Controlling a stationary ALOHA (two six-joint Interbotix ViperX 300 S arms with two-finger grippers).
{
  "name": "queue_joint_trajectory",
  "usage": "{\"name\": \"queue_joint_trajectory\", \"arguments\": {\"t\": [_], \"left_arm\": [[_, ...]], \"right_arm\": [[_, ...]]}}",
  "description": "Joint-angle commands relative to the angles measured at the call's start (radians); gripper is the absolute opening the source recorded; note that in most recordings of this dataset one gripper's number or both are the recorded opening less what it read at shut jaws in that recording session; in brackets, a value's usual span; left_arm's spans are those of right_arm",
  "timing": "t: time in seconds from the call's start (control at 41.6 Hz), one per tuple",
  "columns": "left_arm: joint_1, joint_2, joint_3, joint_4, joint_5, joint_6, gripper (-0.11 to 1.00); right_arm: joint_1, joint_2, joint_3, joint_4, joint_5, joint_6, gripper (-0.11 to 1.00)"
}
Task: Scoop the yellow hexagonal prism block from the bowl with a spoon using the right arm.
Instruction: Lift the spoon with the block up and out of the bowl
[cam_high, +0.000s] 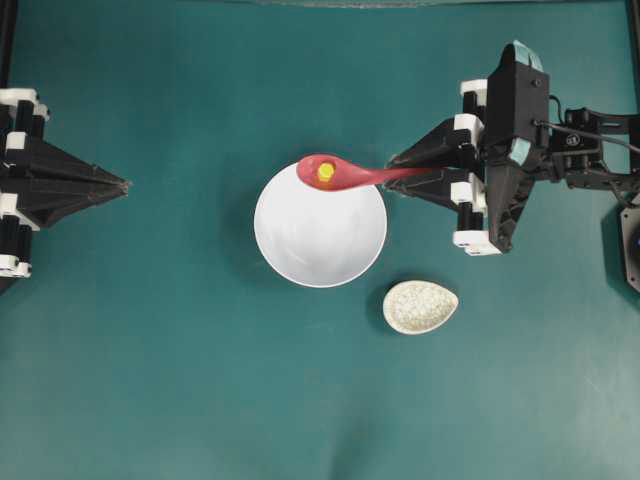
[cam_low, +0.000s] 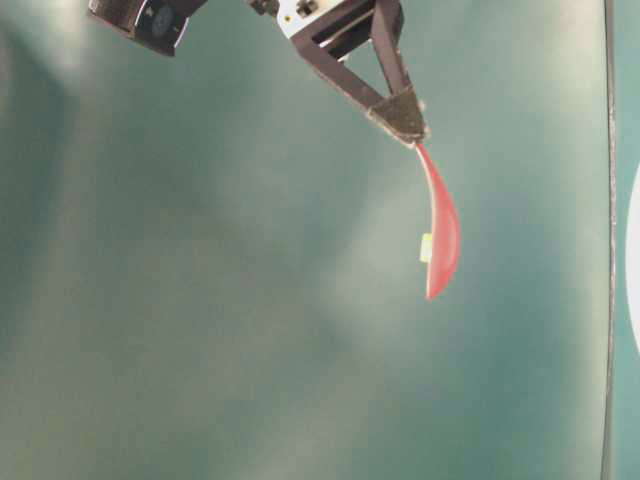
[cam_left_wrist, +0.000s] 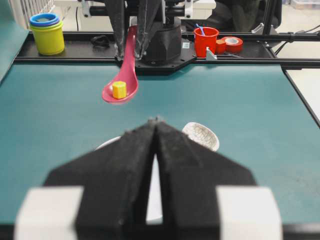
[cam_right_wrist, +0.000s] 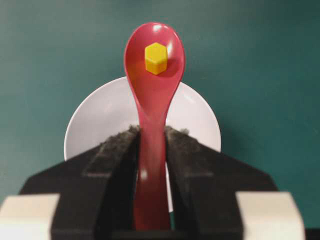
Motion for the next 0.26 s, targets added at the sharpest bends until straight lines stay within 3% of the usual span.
{"name": "queue_joint_trajectory", "arguments": {"t": [0.0, 0.24], "left_arm": [[0.002, 0.008, -0.011, 0.002, -0.009, 0.002, -0.01], [0.026, 0.006, -0.012, 0.002, -0.009, 0.002, -0.01]], "right_arm": [[0.000, -0.015, -0.012, 0.006, -0.009, 0.002, 0.24], [0.000, -0.014, -0.011, 0.009, -0.005, 0.002, 0.24]]}}
